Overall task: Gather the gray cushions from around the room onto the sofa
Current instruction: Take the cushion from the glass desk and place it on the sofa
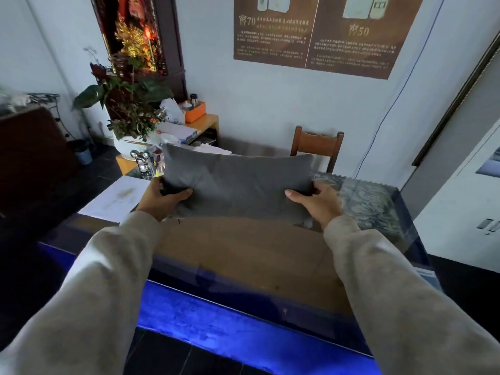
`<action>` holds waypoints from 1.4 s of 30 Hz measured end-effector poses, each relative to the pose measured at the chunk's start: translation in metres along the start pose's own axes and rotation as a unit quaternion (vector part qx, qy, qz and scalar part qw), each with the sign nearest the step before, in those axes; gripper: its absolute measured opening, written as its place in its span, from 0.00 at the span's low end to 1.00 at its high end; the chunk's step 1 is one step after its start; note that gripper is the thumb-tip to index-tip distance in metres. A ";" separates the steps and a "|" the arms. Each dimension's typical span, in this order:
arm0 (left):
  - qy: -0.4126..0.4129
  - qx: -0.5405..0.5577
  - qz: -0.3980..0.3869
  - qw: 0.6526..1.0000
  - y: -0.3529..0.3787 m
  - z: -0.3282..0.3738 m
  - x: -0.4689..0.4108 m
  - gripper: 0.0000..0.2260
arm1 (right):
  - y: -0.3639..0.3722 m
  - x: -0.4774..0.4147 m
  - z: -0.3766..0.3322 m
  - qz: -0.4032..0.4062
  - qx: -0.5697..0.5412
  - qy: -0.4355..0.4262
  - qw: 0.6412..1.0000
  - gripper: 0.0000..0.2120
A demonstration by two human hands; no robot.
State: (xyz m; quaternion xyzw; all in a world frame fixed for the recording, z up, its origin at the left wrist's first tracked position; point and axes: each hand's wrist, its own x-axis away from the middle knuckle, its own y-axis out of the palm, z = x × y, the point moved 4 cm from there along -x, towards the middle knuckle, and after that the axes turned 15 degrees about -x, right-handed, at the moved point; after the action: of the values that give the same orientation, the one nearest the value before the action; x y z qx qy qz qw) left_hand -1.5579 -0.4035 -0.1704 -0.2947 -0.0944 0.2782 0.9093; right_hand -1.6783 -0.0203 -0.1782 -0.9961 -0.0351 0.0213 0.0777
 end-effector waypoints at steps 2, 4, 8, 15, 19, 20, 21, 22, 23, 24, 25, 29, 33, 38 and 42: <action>-0.020 -0.010 0.012 1.000 -0.005 -0.012 0.019 0.25 | 0.007 0.001 0.008 -0.023 -0.009 0.006 1.000 0.35; -0.047 -0.016 0.031 0.998 -0.013 -0.025 0.035 0.29 | 0.017 0.001 0.012 -0.043 -0.008 0.007 0.999 0.33; -0.091 0.006 0.072 0.993 -0.040 -0.046 0.073 0.37 | 0.047 0.006 0.014 -0.084 -0.023 0.021 0.996 0.33; -0.131 -0.013 0.168 0.977 -0.121 -0.085 0.140 0.29 | 0.124 0.044 -0.010 -0.173 -0.043 0.005 0.984 0.36; -0.149 0.001 0.227 0.962 -0.172 -0.117 0.196 0.26 | 0.172 0.088 -0.028 -0.233 -0.048 -0.007 0.971 0.38; -0.156 0.004 0.242 0.958 -0.184 -0.127 0.216 0.25 | 0.185 0.102 -0.033 -0.249 -0.051 -0.011 0.967 0.39; -0.164 0.005 0.258 0.952 -0.196 -0.137 0.238 0.24 | 0.198 0.119 -0.039 -0.264 -0.055 -0.015 0.963 0.38; -0.174 0.004 0.277 0.945 -0.208 -0.149 0.262 0.24 | 0.211 0.137 -0.044 -0.281 -0.056 -0.020 0.958 0.38; -0.184 0.002 0.297 0.937 -0.220 -0.160 0.288 0.24 | 0.225 0.156 -0.049 -0.300 -0.056 -0.026 0.952 0.37; -0.193 0.002 0.316 0.929 -0.231 -0.170 0.315 0.24 | 0.238 0.176 -0.055 -0.321 -0.054 -0.030 0.945 0.37; -0.200 0.005 0.336 0.920 -0.243 -0.180 0.343 0.24 | 0.252 0.198 -0.060 -0.343 -0.050 -0.032 0.937 0.37; -0.239 0.006 0.411 0.880 -0.292 -0.216 0.471 0.28 | 0.307 0.304 -0.080 -0.432 -0.041 -0.045 0.900 0.38; -0.280 0.009 0.465 0.840 -0.330 -0.247 0.618 0.30 | 0.344 0.436 -0.090 -0.509 -0.045 -0.071 0.856 0.24; -0.330 0.015 0.539 0.775 -0.356 -0.272 0.805 0.34 | 0.370 0.604 -0.090 -0.599 -0.048 -0.059 0.798 0.31; -0.376 0.041 0.589 0.714 -0.359 -0.286 0.950 0.38 | 0.384 0.744 -0.084 -0.668 -0.042 -0.061 0.740 0.35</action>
State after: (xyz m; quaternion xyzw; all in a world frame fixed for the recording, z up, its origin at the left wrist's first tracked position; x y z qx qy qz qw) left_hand -0.5140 -0.2493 -0.1836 -0.1241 -0.2247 0.8488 0.4623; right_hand -0.9076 -0.3569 -0.1830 -0.7158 -0.6974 0.0229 0.0274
